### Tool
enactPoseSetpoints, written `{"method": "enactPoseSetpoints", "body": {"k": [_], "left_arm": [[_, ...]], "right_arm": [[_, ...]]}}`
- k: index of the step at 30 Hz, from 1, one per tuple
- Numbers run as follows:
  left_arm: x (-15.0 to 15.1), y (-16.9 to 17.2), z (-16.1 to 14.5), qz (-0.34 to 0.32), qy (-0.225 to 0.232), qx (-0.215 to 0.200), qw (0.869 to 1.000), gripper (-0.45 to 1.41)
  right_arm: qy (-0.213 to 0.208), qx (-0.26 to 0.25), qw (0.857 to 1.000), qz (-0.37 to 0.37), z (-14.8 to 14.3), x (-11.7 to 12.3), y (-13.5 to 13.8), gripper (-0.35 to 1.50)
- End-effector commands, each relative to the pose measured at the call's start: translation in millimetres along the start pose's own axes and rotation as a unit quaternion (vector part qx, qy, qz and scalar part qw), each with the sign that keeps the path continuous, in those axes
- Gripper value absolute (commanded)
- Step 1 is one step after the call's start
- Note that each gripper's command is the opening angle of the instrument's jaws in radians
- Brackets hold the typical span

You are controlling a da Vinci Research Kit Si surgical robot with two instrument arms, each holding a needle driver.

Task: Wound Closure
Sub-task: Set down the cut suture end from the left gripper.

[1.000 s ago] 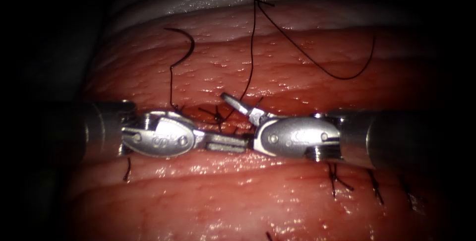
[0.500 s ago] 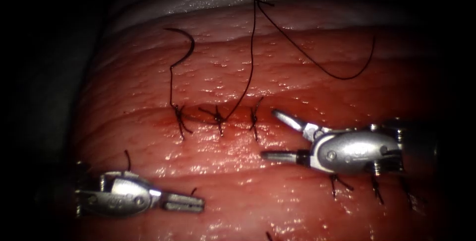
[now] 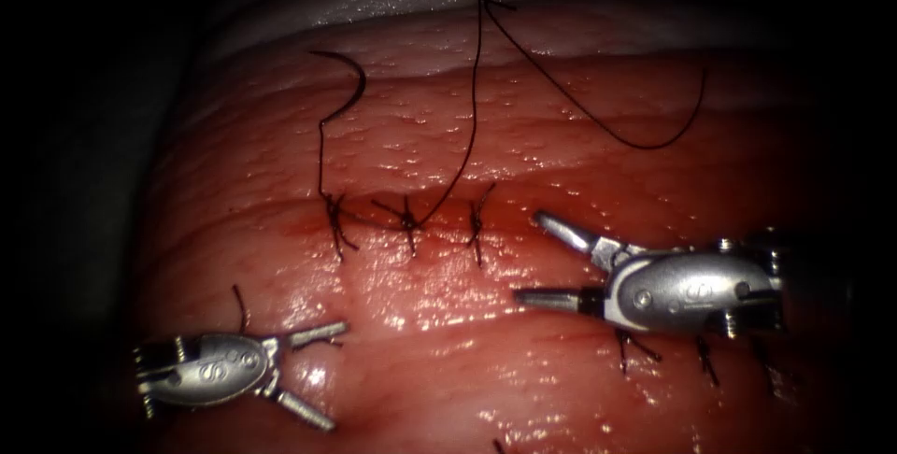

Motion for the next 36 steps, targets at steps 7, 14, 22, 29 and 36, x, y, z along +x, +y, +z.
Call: {"method": "enactPoseSetpoints", "body": {"k": [7, 14, 22, 29, 36], "left_arm": [[3.9, 2.1, -1.7, 0.010, -0.005, 0.004, 1.000, 0.83], [10.1, -1.0, -4.8, 0.034, 0.027, 0.068, 0.997, 0.94], [6.3, -5.4, -5.6, 0.002, 0.052, 0.104, 0.993, 1.05], [-1.3, -5.5, -4.8, -0.067, 0.085, 0.073, 0.991, 1.11], [-4.9, -3.6, -5.0, -0.082, 0.078, 0.062, 0.992, 1.18]], "right_arm": [[-0.017, -0.018, 1.000, -0.002, 0.3, -0.8, -0.3, 1.36], [-0.016, -0.020, 1.000, -0.004, 0.2, -0.8, -0.7, 1.36], [-0.015, -0.025, 1.000, -0.009, 0.8, -1.4, -2.0, 1.30], [-0.022, -0.021, 0.999, -0.017, 1.3, -1.7, -2.9, 1.28], [-0.022, -0.020, 0.999, -0.015, 1.0, -1.5, -3.2, 1.28]]}}
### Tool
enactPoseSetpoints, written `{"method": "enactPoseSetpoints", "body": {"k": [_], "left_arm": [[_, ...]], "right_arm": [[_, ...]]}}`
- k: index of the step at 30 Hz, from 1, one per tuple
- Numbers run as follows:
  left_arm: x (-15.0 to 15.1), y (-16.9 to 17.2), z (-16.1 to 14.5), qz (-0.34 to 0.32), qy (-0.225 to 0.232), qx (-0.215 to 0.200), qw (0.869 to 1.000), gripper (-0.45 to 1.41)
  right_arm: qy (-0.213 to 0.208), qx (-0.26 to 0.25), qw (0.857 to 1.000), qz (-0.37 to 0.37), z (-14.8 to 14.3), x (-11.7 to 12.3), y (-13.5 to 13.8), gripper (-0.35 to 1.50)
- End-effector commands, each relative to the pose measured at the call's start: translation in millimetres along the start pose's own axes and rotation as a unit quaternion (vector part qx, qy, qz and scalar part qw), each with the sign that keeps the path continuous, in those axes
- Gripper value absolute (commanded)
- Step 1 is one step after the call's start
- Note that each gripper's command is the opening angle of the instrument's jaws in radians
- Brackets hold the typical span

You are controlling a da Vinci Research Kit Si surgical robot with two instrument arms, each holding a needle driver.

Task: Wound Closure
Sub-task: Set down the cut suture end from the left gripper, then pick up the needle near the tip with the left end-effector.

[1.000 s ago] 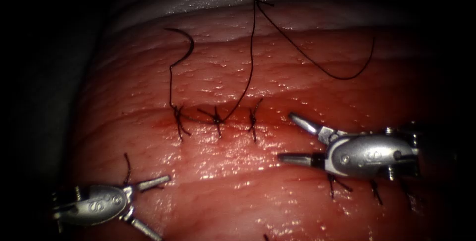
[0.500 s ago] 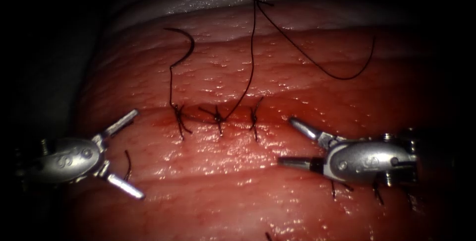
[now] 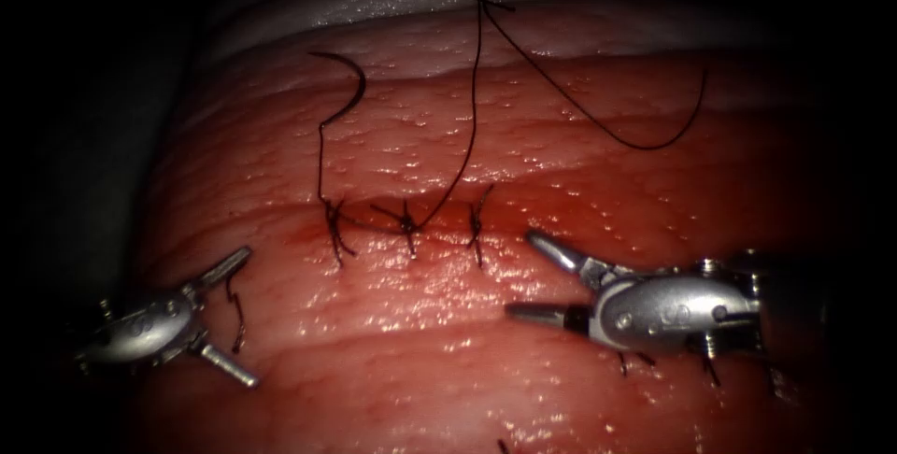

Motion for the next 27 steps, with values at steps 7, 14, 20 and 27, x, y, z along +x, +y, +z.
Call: {"method": "enactPoseSetpoints", "body": {"k": [7, 14, 20, 27], "left_arm": [[-1.4, 0.6, -2.2, 0.007, -0.026, 0.026, 0.999, 1.20], [0.3, 1.2, -6.3, 0.022, -0.049, 0.058, 0.997, 1.20], [5.8, -2.0, -6.0, 0.068, -0.067, 0.075, 0.993, 1.01], [11.7, -11.3, -1.7, 0.154, -0.097, 0.105, 0.978, 0.91]], "right_arm": [[-0.005, 0.007, 1.000, 0.001, 0.3, -0.1, -0.9, 1.25], [-0.007, 0.010, 1.000, 0.004, 0.2, 0.0, -0.9, 1.23], [-0.009, 0.011, 1.000, 0.004, -0.6, 0.2, -0.8, 1.23], [-0.009, 0.012, 1.000, 0.003, -1.8, 0.7, -0.8, 1.23]]}}
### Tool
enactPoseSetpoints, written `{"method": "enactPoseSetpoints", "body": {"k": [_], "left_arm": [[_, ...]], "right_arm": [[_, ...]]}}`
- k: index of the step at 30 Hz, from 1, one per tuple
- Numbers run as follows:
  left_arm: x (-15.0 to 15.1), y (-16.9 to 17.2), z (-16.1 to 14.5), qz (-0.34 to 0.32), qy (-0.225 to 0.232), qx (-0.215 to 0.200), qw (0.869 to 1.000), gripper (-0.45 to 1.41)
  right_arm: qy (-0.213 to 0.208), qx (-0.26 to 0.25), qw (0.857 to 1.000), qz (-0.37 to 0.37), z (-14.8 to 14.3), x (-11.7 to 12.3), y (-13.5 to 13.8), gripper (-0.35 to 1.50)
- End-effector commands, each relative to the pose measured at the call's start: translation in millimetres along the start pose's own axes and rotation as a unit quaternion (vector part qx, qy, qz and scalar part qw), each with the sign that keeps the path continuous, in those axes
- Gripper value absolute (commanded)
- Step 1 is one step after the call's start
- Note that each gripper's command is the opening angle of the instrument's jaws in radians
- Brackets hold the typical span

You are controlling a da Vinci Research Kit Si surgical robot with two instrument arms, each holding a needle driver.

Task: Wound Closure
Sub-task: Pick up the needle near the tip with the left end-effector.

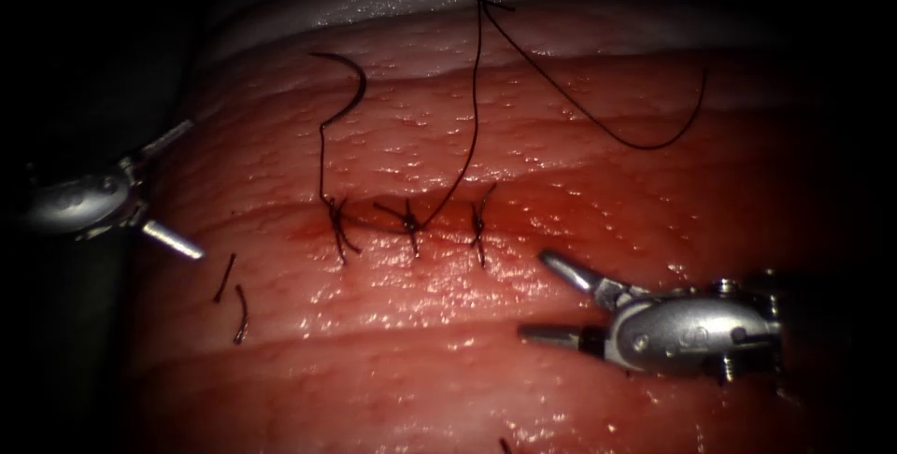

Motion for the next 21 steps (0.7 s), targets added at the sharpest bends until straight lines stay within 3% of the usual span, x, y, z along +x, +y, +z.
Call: {"method": "enactPoseSetpoints", "body": {"k": [1, 5, 8, 17, 21], "left_arm": [[0.1, -2.1, 2.2, 0.014, -0.011, 0.006, 1.000, 0.83], [-0.6, -7.9, 6.4, 0.059, -0.039, 0.013, 0.997, 0.79], [-1.9, -10.5, 9.0, 0.075, -0.068, -0.014, 0.995, 0.78], [-3.7, -13.0, 13.4, 0.105, -0.114, -0.088, 0.984, 0.76], [-4.4, -12.7, 15.8, 0.111, -0.139, -0.143, 0.974, 0.74]], "right_arm": [[0.000, 0.000, 1.000, 0.000, 0.3, -0.2, -0.5, 1.23], [-0.004, -0.003, 1.000, -0.001, -0.1, -0.2, -0.5, 1.23], [-0.012, -0.011, 1.000, -0.002, -0.1, -0.2, -0.5, 1.23], [-0.011, -0.010, 1.000, -0.002, -0.2, -0.3, -0.5, 1.25], [-0.011, -0.010, 1.000, -0.002, -0.2, -0.4, -0.4, 1.25]]}}
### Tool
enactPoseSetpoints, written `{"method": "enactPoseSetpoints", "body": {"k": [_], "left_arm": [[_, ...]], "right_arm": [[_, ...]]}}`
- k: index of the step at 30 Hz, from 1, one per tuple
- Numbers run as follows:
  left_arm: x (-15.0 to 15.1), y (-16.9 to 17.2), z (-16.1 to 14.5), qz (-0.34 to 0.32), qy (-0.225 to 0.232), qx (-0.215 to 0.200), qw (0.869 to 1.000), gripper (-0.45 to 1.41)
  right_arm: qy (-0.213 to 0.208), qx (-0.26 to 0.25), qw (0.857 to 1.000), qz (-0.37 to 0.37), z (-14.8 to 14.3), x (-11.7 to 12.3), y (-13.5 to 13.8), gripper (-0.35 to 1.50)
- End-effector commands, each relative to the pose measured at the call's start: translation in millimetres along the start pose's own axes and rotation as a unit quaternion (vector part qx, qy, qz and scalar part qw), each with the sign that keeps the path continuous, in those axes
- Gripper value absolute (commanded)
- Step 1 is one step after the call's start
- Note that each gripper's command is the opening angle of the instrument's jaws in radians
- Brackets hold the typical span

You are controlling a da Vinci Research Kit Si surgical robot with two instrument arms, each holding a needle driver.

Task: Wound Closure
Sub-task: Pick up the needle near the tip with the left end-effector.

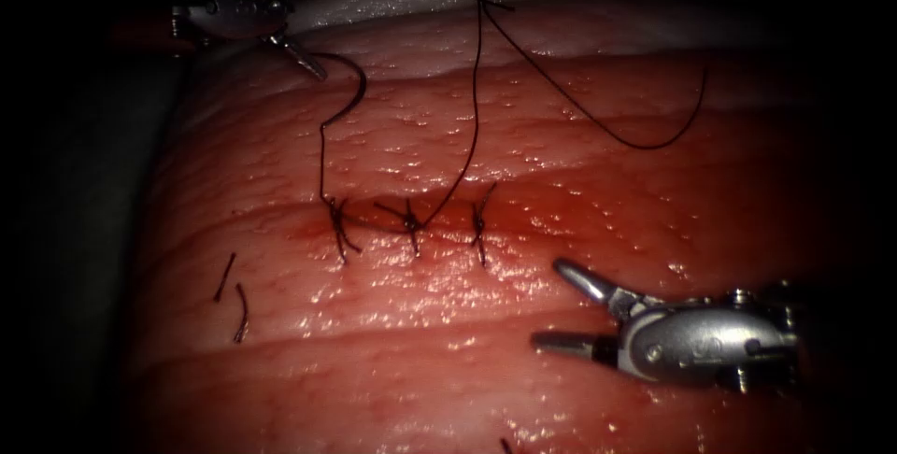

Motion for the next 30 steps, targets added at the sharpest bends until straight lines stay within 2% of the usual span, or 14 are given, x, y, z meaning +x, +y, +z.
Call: {"method": "enactPoseSetpoints", "body": {"k": [1, 3, 9, 13, 17, 18, 21, 26, 30], "left_arm": [[0.1, -0.5, 1.4, 0.004, -0.002, -0.021, 1.000, 0.71], [0.3, -0.9, 2.7, 0.008, -0.003, -0.052, 0.999, 0.68], [-0.3, -1.9, 4.4, 0.021, -0.030, -0.098, 0.995, 0.66], [-1.4, -2.0, 5.0, 0.034, -0.049, -0.133, 0.989, 0.57], [-2.1, -1.8, 5.0, 0.031, -0.060, -0.153, 0.986, 0.37], [-2.2, -1.8, 5.0, 0.033, -0.062, -0.157, 0.985, 0.26], [-2.2, -1.9, 5.1, 0.016, -0.073, -0.173, 0.982, -0.45], [-1.9, -2.4, 4.3, -0.010, -0.106, -0.158, 0.982, -0.45], [-1.1, -2.9, 3.0, -0.036, -0.088, -0.123, 0.988, -0.45]], "right_arm": [[0.000, 0.002, 1.000, 0.000, 0.7, -0.3, -0.5, 1.25], [0.001, 0.002, 1.000, 0.000, 0.7, -0.3, -0.6, 1.25], [-0.002, 0.005, 1.000, -0.004, 0.5, -0.5, -1.1, 1.25], [-0.002, 0.006, 1.000, 0.000, 0.4, -0.7, -1.4, 1.25], [-0.002, 0.006, 1.000, 0.000, 0.3, -0.8, -1.5, 1.25], [-0.002, 0.006, 1.000, 0.003, 0.3, -0.8, -1.5, 1.25], [-0.002, 0.005, 1.000, 0.002, 0.4, -0.8, -1.8, 1.25], [-0.002, 0.005, 1.000, 0.001, 0.1, -0.6, -2.0, 1.25], [-0.002, 0.005, 1.000, 0.013, -0.2, -0.2, -2.1, 1.23]]}}
